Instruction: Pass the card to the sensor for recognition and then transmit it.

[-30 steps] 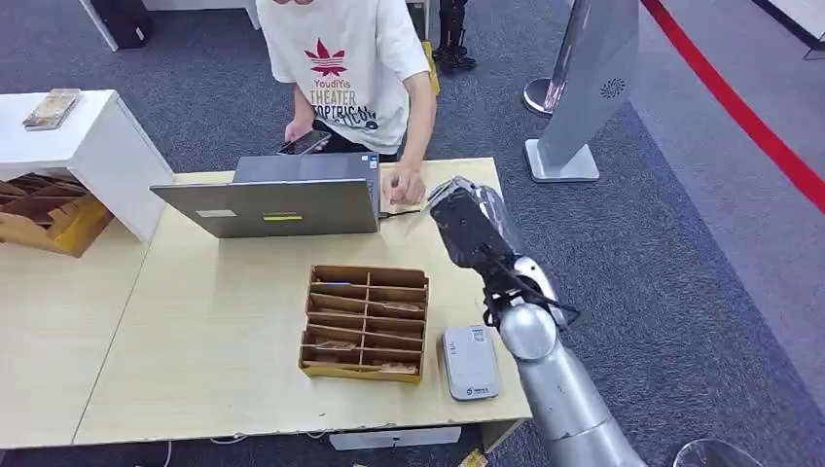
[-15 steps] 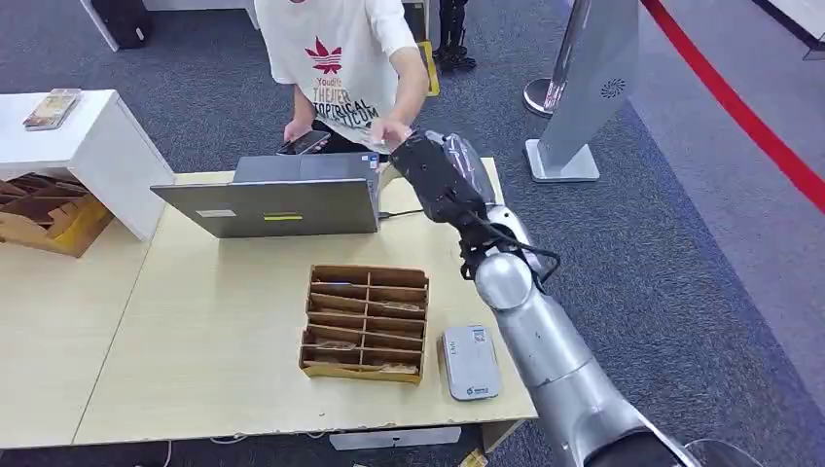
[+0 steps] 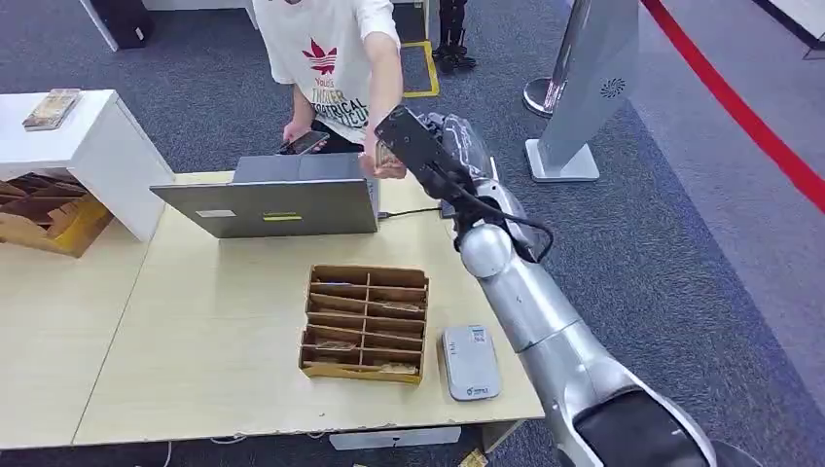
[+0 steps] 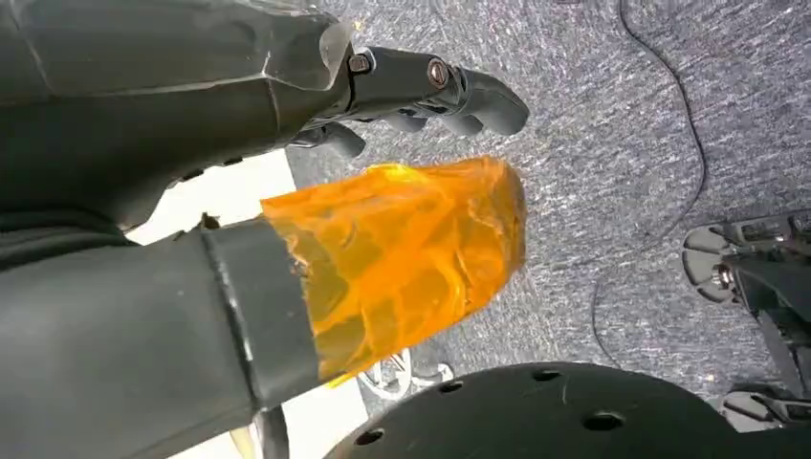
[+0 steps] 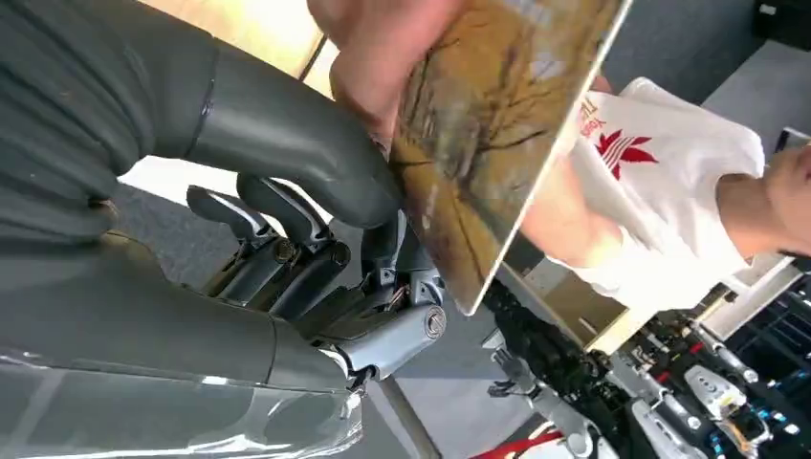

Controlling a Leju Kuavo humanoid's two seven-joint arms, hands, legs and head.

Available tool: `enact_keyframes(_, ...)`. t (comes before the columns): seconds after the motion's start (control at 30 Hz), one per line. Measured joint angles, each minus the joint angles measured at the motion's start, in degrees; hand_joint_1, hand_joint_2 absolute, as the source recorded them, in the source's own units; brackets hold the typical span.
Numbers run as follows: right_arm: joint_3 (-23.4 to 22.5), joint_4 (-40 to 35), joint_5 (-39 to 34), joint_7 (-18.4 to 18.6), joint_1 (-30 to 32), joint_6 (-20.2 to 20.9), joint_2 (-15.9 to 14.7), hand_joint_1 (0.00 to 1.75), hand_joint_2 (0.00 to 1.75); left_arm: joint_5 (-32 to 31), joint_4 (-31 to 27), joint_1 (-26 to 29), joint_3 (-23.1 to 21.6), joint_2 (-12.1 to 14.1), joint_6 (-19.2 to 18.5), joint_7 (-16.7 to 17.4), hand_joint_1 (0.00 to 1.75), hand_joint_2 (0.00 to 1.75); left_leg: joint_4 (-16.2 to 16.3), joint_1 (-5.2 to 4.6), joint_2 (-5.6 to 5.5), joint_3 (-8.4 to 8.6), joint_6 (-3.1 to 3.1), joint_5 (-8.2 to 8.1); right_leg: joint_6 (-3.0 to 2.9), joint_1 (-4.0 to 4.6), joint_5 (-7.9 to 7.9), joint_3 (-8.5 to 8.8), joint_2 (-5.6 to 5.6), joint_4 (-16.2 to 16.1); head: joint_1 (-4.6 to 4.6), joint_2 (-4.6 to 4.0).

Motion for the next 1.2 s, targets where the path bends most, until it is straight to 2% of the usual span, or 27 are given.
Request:
enact_keyframes(0.17,0.0,1.92,0.65,0.02,-0.68,-0.7,0.68,1.75,1.75,-0.17,0.0,-0.06,0.0,0.0,-0.04,0.07,0.0,0.0,0.0,0.0,0.0,0.0,0.0,0.0,0.0,0.0,0.0,0.0,0.0,0.0,0.0,0.0)
enact_keyframes(0.2,0.0,2.14,0.68,0.02,-0.73,-0.68,0.79,0.0,1.75,-0.22,0.0,-0.09,-0.02,0.0,-0.07,0.09,0.0,0.0,0.0,0.0,0.0,0.0,0.0,0.0,0.0,0.0,0.0,0.0,0.0,0.0,0.0,0.0)
enact_keyframes(0.37,0.0,3.32,1.05,-0.04,-0.88,0.17,1.35,0.0,1.75,-0.22,0.0,-0.22,-0.02,0.0,-0.11,0.11,0.0,0.0,0.0,0.0,0.0,0.0,0.0,0.0,0.0,0.0,0.0,0.0,0.0,0.0,0.0,0.0)
enact_keyframes(0.4,0.0,3.54,1.05,-0.09,-0.88,0.52,1.44,0.0,0.0,-0.22,0.0,-0.23,-0.02,0.0,-0.11,0.11,0.0,0.0,0.0,0.0,0.0,0.0,0.0,0.0,0.0,0.0,0.0,0.0,0.0,0.0,0.0,0.0)
enact_keyframes(0.57,-0.02,3.87,-0.87,-2.29,-0.73,3.12,1.75,0.0,0.0,0.22,0.0,-0.23,-0.02,0.0,-0.2,-0.02,0.0,0.0,0.0,0.0,0.0,0.0,0.0,0.0,0.0,0.0,0.0,0.0,0.0,0.0,0.0,0.0)
enact_keyframes(0.73,-0.04,1.44,-6.06,-4.99,1.71,6.74,2.23,0.0,0.0,1.59,0.0,-0.08,0.0,0.04,-0.07,-0.77,0.0,0.0,0.0,0.01,0.0,0.0,0.0,0.0,0.0,0.01,0.0,0.0,0.0,0.0,0.0,0.0)
enact_keyframes(0.83,-0.04,-2.28,-11.18,-6.65,4.63,9.84,2.51,0.0,0.0,2.69,0.0,0.35,0.0,0.07,0.18,-1.53,0.0,0.0,0.0,0.01,0.0,0.0,0.0,-0.01,0.0,0.01,-0.01,-0.01,0.0,0.0,0.0,0.0)
enact_keyframes(0.93,0.48,-7.86,-19.49,-8.42,9.15,13.49,2.43,0.0,0.0,4.53,0.0,0.9,0.04,0.07,0.48,-2.49,0.0,0.0,0.0,0.02,-0.01,0.0,-0.01,-0.02,0.0,0.01,-0.03,-0.04,-0.01,-0.01,0.0,0.0)
enact_keyframes(1.0,1.66,-12.47,-23.94,-9.16,13.17,14.27,1.86,0.0,0.0,5.44,0.0,1.29,0.18,0.07,0.77,-2.93,0.0,0.0,0.0,0.01,0.0,0.0,0.0,-0.05,0.0,0.0,-0.03,-0.05,0.0,-0.02,-0.02,0.0)
enact_keyframes(1.03,2.28,-14.33,-25.63,-9.47,14.95,14.73,1.29,0.0,1.75,5.98,0.0,1.42,0.24,0.07,0.79,-2.93,0.0,0.0,-0.01,0.01,0.01,-0.01,0.01,-0.05,0.0,0.01,-0.03,-0.06,0.0,-0.02,0.0,0.0)
enact_keyframes(1.2,5.73,-23.28,-29.99,-10.95,23.25,15.34,-2.34,0.0,1.75,7.72,0.0,2.0,0.46,0.07,0.79,-2.99,0.0,0.0,-0.01,0.01,0.01,-0.02,0.02,-0.06,0.01,0.0,-0.04,-0.04,-0.01,-0.03,0.0,0.0)
